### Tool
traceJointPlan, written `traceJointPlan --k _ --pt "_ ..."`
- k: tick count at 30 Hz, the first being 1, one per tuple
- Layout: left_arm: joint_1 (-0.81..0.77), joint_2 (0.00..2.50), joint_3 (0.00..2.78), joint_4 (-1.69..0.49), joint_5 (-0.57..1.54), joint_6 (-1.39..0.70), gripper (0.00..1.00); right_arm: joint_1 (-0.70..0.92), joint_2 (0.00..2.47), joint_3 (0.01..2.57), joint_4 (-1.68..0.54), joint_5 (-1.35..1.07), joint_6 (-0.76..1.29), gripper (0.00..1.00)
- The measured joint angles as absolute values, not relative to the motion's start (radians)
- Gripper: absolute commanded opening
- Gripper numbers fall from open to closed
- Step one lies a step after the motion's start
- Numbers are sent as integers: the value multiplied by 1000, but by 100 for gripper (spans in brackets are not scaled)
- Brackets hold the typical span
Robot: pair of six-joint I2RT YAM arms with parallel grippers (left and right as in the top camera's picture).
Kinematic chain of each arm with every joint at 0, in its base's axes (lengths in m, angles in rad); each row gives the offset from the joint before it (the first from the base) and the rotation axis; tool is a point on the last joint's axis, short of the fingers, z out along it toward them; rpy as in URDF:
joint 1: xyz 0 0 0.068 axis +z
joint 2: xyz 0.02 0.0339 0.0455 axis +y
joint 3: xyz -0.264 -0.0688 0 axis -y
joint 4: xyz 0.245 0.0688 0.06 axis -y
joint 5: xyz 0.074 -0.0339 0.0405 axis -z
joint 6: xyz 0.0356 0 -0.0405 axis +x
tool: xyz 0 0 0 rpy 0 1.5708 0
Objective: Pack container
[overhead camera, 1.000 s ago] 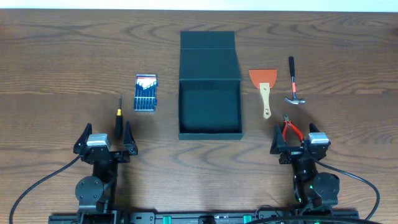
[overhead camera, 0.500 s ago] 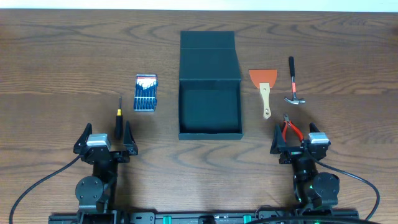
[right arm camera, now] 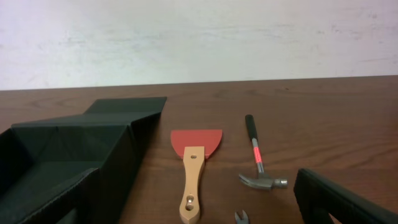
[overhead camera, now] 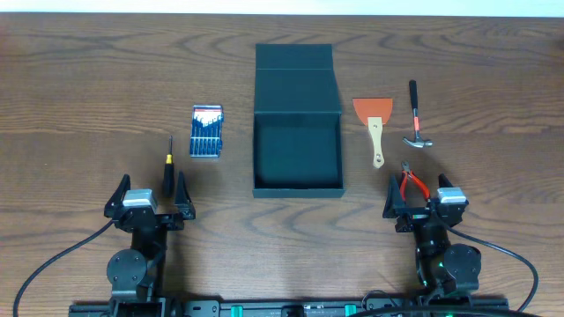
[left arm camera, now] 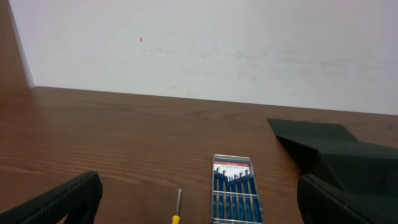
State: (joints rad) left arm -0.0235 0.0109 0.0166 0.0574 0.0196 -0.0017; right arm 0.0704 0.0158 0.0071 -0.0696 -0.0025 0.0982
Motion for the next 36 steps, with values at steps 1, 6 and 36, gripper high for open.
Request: traceJointPlan --k 1,6,36 --pt "-23 11 17 57 20 -2 99 70 16 7 -70 -2 98 99" --pt "-23 11 17 57 20 -2 99 70 16 7 -70 -2 98 99" --pt "-23 10 17 56 20 -2 98 70 226 127 -119 -22 130 99"
